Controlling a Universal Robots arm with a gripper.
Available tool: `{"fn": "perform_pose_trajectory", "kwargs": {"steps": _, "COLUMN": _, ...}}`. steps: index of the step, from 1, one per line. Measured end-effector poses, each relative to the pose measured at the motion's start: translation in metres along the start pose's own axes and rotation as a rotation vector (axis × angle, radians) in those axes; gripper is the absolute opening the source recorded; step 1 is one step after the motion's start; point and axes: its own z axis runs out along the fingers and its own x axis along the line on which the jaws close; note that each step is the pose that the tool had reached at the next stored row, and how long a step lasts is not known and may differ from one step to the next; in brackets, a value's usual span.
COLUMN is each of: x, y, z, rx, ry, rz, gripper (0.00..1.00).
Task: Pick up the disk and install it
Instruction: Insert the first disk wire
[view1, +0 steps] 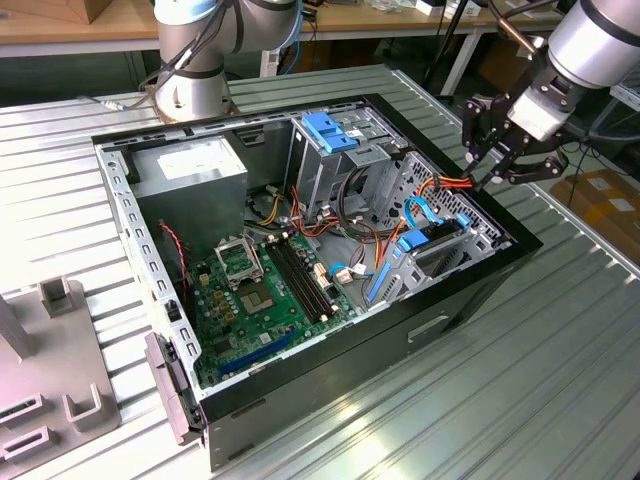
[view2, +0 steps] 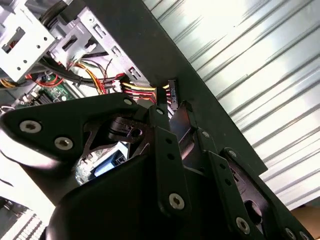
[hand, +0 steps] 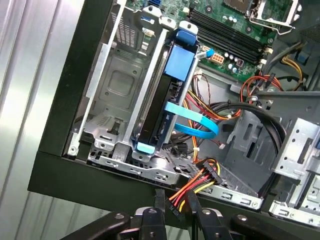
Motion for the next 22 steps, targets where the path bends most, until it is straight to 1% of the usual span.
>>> {"fn": "perform_pose_trajectory", "kwargs": {"steps": 1, "x": -0.0001, "y": -0.0001, "z": 0.0, "rx": -0.0036, "ry": -0.0033, "rz": -0.026, "gripper": 0.3}}
{"fn": "perform_pose_trajectory", "kwargs": {"steps": 2, "x": -0.0001, "y": -0.0001, "z": 0.0, "rx": -0.006, "ry": -0.0058, "rz": -0.044, "gripper": 0.3}}
{"fn": "perform_pose_trajectory", "kwargs": {"steps": 3, "x": -0.0001, "y": -0.0002, "z": 0.0, "rx": -0.0072, "ry": -0.0071, "rz": -0.053, "gripper": 0.3}}
{"fn": "perform_pose_trajectory", "kwargs": {"steps": 4, "x": -0.0001, "y": -0.0003, "z": 0.0, "rx": -0.0098, "ry": -0.0098, "rz": -0.073, "gripper": 0.3}}
{"fn": "perform_pose_trajectory", "kwargs": {"steps": 7, "x": 0.0, "y": -0.0005, "z": 0.0, "rx": -0.0156, "ry": -0.0156, "rz": -0.116, "gripper": 0.3}}
{"fn": "perform_pose_trajectory", "kwargs": {"steps": 11, "x": 0.0, "y": -0.001, "z": 0.0001, "rx": -0.027, "ry": -0.0274, "rz": -0.202, "gripper": 0.3}}
{"fn": "perform_pose_trajectory", "kwargs": {"steps": 13, "x": 0.0001, "y": -0.0013, "z": 0.0001, "rx": -0.03, "ry": -0.0304, "rz": -0.224, "gripper": 0.3}}
{"fn": "perform_pose_trajectory", "kwargs": {"steps": 16, "x": 0.0001, "y": -0.0014, "z": 0.0002, "rx": -0.0304, "ry": -0.0312, "rz": -0.232, "gripper": 0.3}}
{"fn": "perform_pose_trajectory", "kwargs": {"steps": 17, "x": 0.0002, "y": -0.0014, "z": 0.0007, "rx": -0.02, "ry": -0.0265, "rz": -0.237, "gripper": 0.3}}
{"fn": "perform_pose_trajectory", "kwargs": {"steps": 18, "x": 0.0002, "y": -0.0013, "z": 0.0009, "rx": -0.0039, "ry": -0.0185, "rz": -0.245, "gripper": 0.3}}
{"fn": "perform_pose_trajectory", "kwargs": {"steps": 19, "x": 0.0002, "y": -0.0013, "z": 0.001, "rx": 0.0082, "ry": -0.0128, "rz": -0.252, "gripper": 0.3}}
{"fn": "perform_pose_trajectory", "kwargs": {"steps": 20, "x": 0.0003, "y": -0.0013, "z": 0.001, "rx": 0.0119, "ry": -0.0111, "rz": -0.257, "gripper": 0.3}}
{"fn": "perform_pose_trajectory", "kwargs": {"steps": 22, "x": 0.0003, "y": -0.0014, "z": 0.001, "rx": 0.0122, "ry": -0.0111, "rz": -0.258, "gripper": 0.3}}
